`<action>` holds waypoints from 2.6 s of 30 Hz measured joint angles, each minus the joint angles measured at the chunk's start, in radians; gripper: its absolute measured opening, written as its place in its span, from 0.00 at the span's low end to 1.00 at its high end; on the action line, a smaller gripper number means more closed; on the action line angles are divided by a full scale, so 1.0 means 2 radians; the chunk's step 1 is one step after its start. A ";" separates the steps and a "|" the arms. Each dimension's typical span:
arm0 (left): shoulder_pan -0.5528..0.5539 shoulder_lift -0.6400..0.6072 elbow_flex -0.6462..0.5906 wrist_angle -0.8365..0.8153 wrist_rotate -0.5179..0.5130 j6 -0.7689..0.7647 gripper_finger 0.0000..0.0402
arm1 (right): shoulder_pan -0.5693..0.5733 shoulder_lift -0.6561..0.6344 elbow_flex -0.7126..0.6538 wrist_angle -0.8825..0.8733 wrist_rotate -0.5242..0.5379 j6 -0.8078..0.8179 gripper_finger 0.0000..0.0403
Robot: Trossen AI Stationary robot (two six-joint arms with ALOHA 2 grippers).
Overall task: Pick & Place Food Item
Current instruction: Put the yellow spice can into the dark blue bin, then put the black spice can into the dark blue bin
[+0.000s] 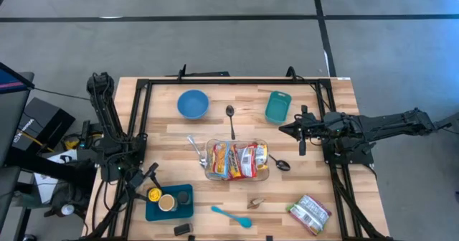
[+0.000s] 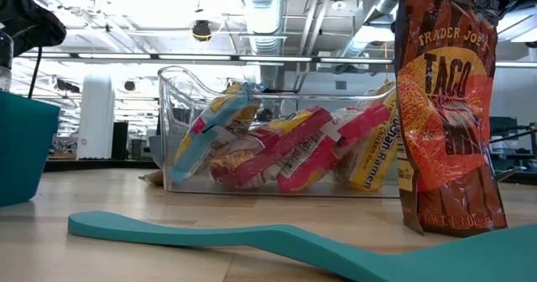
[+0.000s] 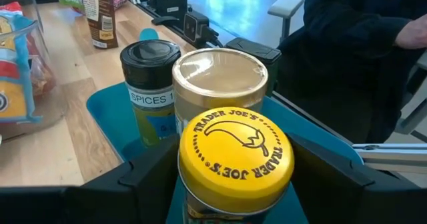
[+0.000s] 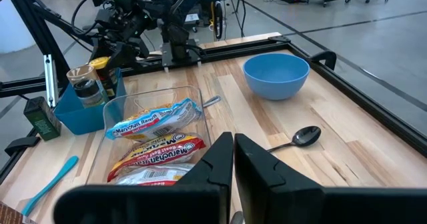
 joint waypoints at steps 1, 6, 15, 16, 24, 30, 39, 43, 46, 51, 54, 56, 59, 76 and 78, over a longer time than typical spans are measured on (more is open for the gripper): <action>0.000 0.000 0.000 0.000 0.000 0.000 0.64 | 0.000 0.000 0.000 0.000 0.000 0.000 0.02; 0.000 0.000 0.000 0.001 0.000 0.000 0.64 | 0.000 0.000 0.000 0.000 0.000 0.000 0.02; 0.000 0.000 0.000 0.004 -0.004 -0.003 0.64 | 0.000 0.000 0.000 0.000 0.000 0.000 0.02; 0.000 0.000 0.000 0.005 -0.005 -0.003 0.64 | 0.000 0.000 0.000 0.000 0.000 0.000 0.02; 0.000 0.000 0.000 0.007 -0.022 -0.004 0.64 | -0.001 0.000 0.000 0.000 0.000 0.000 0.02; 0.000 0.000 0.000 0.007 -0.026 -0.001 0.64 | 0.000 0.000 0.000 0.000 0.000 0.000 0.02; 0.000 0.000 0.000 0.011 -0.030 -0.004 0.64 | 0.000 0.000 0.000 0.000 0.000 0.000 0.02; 0.000 0.000 0.000 0.010 -0.035 -0.022 0.66 | 0.000 0.000 0.000 0.000 0.000 0.000 0.02; 0.000 0.000 0.000 0.010 -0.037 -0.024 0.71 | 0.000 0.000 0.000 0.000 0.000 0.000 0.02; 0.000 -0.001 0.000 0.011 -0.038 -0.024 0.82 | 0.000 0.000 0.000 0.000 0.000 0.000 0.02; -0.001 -0.003 0.000 0.012 -0.036 -0.024 0.88 | 0.000 0.000 0.000 0.000 0.000 0.000 0.02; -0.003 -0.006 0.000 0.015 -0.034 -0.024 0.90 | 0.000 0.000 0.000 0.000 0.000 0.000 0.02; -0.003 -0.009 0.000 0.018 -0.034 -0.024 0.92 | 0.000 0.000 0.000 0.000 0.000 0.000 0.02; -0.003 -0.015 0.000 0.049 -0.045 -0.006 0.92 | 0.000 0.000 0.000 0.000 0.000 0.000 0.02; -0.003 -0.015 0.000 0.060 -0.046 0.014 0.92 | 0.000 0.000 0.000 0.000 0.000 0.000 0.02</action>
